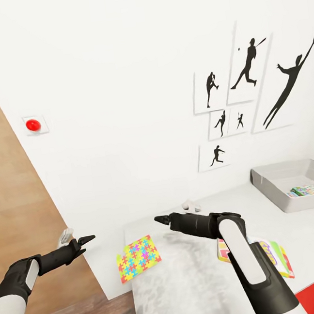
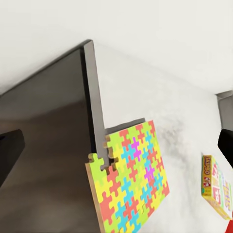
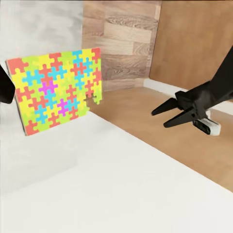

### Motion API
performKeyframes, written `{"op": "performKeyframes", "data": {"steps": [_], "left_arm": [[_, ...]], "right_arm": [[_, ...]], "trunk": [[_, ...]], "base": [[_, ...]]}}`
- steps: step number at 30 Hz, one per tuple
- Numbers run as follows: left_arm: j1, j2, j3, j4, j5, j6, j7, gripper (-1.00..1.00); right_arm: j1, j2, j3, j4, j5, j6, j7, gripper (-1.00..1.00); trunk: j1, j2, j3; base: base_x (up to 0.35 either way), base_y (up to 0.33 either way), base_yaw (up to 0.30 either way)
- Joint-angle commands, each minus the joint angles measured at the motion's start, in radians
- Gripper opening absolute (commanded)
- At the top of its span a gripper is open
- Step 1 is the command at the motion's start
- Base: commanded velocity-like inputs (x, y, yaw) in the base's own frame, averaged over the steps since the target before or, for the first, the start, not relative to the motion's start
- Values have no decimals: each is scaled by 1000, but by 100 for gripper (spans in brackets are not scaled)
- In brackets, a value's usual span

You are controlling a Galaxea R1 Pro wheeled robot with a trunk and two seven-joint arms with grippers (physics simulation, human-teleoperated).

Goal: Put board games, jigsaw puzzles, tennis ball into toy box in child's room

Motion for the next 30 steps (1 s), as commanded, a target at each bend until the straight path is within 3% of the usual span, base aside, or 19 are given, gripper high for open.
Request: {"op": "performKeyframes", "data": {"steps": [1,3,8,11,15,19,23,30], "left_arm": [[-1,0,4,0,-2,8,-4,100],[-1,-1,4,0,-2,8,-4,100],[-1,0,4,0,-2,8,-4,100],[-1,0,4,0,-2,8,-4,100],[-1,-1,4,0,-1,8,-5,100],[-1,1,4,0,-1,8,-26,100],[-1,2,1,0,-4,8,-95,100],[-1,4,2,0,-4,8,-128,100]], "right_arm": [[-1,-1,3,-1,-25,3,-10,100],[-1,-3,12,-2,-63,5,-8,100],[-1,-6,11,-3,-97,7,-7,100],[-1,-7,13,-3,-138,7,-6,100],[-1,-7,13,-3,-235,5,-6,100],[-1,-7,11,-3,-257,5,-6,100],[-1,-6,13,-3,-262,1,-6,100],[-1,-2,17,-2,-263,-2,-6,100]], "trunk": [[4,-9,-5],[12,-23,-11],[31,-58,-27],[43,-79,-36],[58,-107,-49],[73,-135,-61],[89,-163,-74],[115,-212,-96]], "base": [[0,0,0],[0,0,0],[0,0,0],[0,0,0],[0,0,0],[0,0,0],[0,0,0],[0,0,0]]}}
